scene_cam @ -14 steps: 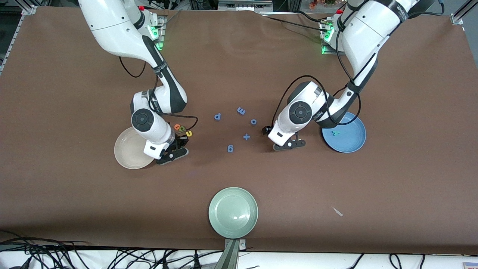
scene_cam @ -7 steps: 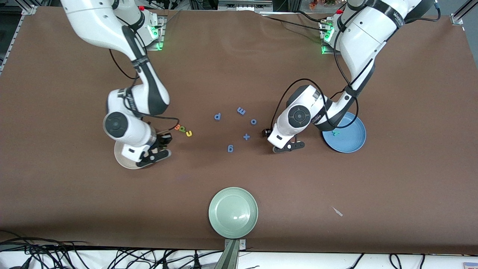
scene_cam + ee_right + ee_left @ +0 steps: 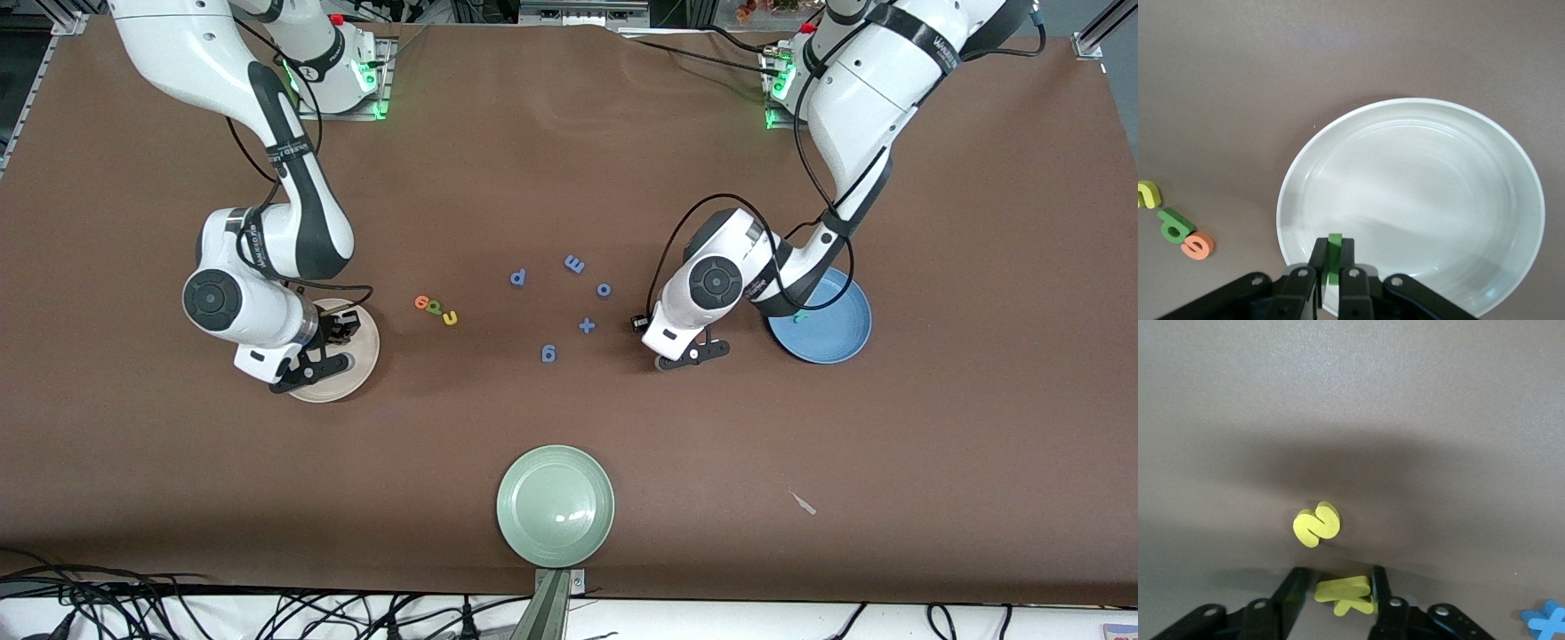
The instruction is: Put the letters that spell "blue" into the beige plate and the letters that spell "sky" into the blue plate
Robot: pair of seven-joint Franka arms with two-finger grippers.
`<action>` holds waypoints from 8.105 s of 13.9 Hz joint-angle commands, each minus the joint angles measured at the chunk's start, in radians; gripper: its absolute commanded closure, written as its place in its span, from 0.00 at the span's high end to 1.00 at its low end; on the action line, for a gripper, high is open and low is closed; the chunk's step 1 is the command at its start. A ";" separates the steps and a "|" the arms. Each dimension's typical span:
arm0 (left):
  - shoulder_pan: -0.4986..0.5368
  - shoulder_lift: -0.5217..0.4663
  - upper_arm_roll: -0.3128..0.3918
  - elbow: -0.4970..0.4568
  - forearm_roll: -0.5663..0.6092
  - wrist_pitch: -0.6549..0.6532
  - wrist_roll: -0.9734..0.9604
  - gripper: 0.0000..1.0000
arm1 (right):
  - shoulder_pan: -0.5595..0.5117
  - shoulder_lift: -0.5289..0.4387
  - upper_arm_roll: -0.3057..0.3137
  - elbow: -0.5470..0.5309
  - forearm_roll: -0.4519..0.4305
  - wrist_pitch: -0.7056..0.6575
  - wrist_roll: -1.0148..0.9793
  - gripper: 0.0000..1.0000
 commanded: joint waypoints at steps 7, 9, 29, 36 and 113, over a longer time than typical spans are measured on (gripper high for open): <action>0.001 -0.063 0.005 0.017 0.017 -0.111 -0.016 0.26 | 0.082 -0.024 0.029 -0.022 0.013 0.050 0.200 0.51; 0.007 -0.115 0.007 0.014 0.018 -0.204 0.033 0.26 | 0.157 0.002 0.028 -0.023 0.013 0.097 0.339 0.53; 0.190 -0.258 -0.021 -0.020 0.040 -0.331 0.598 0.86 | 0.260 0.051 0.060 -0.100 0.021 0.289 0.477 0.60; 0.044 -0.019 -0.015 0.211 0.049 -0.320 0.084 0.78 | 0.257 0.051 0.068 -0.158 0.035 0.369 0.448 0.59; 0.144 -0.795 0.309 0.046 -0.198 -0.685 0.758 1.00 | 0.288 0.019 -0.070 -0.175 0.140 0.166 0.454 0.63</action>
